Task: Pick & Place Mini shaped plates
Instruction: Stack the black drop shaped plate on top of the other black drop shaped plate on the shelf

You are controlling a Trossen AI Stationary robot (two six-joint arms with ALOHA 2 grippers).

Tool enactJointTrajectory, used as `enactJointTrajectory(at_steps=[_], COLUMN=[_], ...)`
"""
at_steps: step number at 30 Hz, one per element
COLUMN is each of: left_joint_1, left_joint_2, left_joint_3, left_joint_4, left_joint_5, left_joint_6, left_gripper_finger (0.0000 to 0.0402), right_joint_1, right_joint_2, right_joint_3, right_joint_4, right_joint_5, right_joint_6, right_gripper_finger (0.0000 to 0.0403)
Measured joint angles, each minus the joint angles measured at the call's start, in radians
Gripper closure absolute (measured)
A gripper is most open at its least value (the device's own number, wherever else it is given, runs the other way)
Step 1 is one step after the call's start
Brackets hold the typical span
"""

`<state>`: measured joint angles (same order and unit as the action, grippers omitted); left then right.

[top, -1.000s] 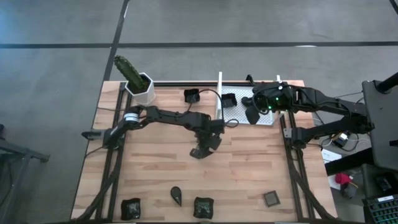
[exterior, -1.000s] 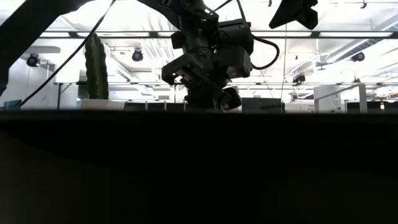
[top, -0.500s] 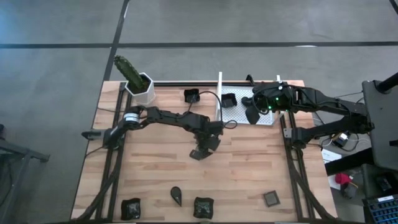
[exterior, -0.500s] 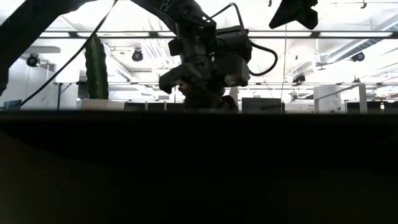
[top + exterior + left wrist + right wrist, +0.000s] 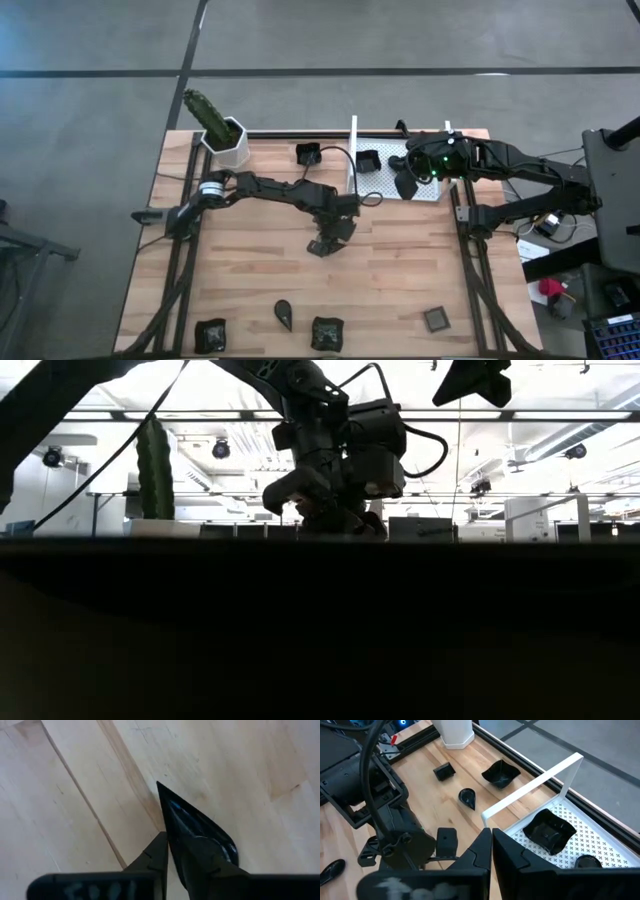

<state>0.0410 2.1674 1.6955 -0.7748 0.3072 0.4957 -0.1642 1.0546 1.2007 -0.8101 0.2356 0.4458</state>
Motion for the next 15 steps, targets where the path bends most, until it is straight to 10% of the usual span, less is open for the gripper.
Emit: enactJointTrajectory(at_steps=[15], left_joint_1=[0.000], left_joint_2=[-0.034], left_joint_3=[0.014], left_joint_4=[0.011], left_joint_5=[-0.048], left_joint_6=[-0.037], left_gripper_finger=[0.0321], right_joint_1=[0.000], right_joint_2=[0.000], right_joint_3=[0.000], right_joint_4=[0.000], right_joint_5=[0.000], right_joint_6=[0.000], right_gripper_finger=[0.0390])
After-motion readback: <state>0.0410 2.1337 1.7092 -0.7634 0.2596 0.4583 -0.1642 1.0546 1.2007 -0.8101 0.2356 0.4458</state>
